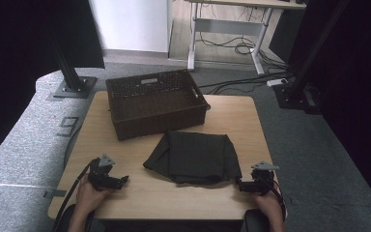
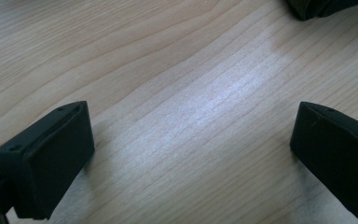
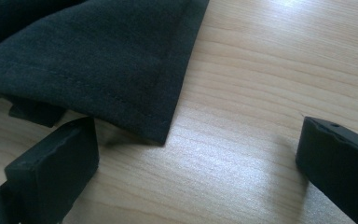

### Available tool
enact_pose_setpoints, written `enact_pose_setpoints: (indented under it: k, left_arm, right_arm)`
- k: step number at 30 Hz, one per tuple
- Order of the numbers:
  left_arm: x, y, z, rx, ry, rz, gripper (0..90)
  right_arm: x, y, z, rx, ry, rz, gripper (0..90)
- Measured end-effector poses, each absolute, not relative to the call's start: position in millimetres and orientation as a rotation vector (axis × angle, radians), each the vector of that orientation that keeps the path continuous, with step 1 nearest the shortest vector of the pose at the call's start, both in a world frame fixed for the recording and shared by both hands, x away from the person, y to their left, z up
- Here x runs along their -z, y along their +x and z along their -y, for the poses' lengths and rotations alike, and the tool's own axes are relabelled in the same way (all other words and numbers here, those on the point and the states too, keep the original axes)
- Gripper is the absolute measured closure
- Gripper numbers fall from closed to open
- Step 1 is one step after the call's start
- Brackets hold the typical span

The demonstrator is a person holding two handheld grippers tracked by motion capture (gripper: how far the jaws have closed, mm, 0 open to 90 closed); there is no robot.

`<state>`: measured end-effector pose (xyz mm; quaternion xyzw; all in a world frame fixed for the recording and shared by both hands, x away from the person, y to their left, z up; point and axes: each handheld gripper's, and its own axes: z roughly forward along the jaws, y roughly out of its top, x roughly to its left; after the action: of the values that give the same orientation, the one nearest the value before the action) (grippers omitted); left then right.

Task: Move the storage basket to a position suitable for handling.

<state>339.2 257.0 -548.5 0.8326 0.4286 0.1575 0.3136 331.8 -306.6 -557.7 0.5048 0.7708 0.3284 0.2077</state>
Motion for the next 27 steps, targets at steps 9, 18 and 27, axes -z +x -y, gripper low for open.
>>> enact_pose_setpoints:
  k: [9, 18, 27]
  left_arm:
    - [548.5, 339.5, -255.3, -0.419, 2.190, -1.140, 0.0]
    - [548.5, 340.5, -253.8, -0.416, 2.192, -1.130, 0.1]
    - [546.2, 342.9, -250.2, -0.413, 2.200, -1.166, 1.0]
  right_arm:
    - [556.8, 332.1, 306.4, -0.909, 1.402, -2.163, 0.0]
    - [555.5, 332.9, 304.8, -0.904, 1.396, -2.178, 1.2]
    - [547.1, 334.2, 302.6, -0.875, 1.376, -2.254, 4.1]
